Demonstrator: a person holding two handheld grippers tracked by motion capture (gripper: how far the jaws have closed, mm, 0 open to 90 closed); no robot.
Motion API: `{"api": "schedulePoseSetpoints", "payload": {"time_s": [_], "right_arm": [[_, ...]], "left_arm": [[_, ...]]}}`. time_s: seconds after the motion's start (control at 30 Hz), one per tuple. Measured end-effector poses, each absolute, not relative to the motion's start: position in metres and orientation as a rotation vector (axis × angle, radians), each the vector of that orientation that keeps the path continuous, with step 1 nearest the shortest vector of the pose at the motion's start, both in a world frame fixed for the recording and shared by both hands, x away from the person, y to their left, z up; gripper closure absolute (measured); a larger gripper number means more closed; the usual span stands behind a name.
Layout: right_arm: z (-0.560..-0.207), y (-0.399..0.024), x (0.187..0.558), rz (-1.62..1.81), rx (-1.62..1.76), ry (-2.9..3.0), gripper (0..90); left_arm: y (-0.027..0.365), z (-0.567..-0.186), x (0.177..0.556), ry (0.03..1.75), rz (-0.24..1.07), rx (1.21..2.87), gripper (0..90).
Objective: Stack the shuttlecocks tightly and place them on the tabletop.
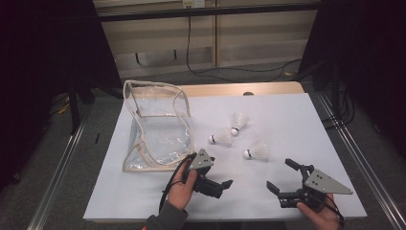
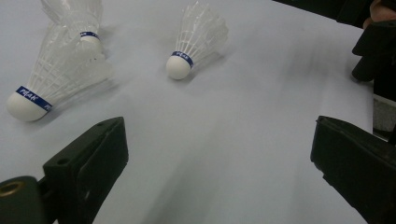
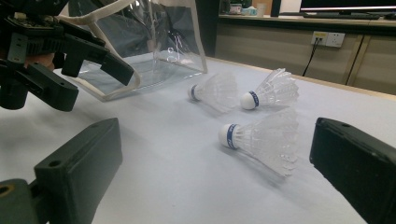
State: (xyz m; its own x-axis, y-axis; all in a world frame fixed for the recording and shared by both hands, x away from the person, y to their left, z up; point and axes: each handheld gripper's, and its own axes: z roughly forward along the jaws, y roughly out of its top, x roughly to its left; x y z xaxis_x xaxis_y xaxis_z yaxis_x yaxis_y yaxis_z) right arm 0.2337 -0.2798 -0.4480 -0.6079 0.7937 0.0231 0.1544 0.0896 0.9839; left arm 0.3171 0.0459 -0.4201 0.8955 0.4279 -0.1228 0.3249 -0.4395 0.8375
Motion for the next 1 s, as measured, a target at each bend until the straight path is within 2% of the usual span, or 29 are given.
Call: {"api": "schedulePoseSetpoints", "payload": {"time_s": [1.0], "right_arm": [[-0.448,-0.280,0.234,1.557,0.928,1.840,2.0]], "left_arm": [[0.070,-0.419,0.312,0.520,0.130,2.068,3.7]]}}
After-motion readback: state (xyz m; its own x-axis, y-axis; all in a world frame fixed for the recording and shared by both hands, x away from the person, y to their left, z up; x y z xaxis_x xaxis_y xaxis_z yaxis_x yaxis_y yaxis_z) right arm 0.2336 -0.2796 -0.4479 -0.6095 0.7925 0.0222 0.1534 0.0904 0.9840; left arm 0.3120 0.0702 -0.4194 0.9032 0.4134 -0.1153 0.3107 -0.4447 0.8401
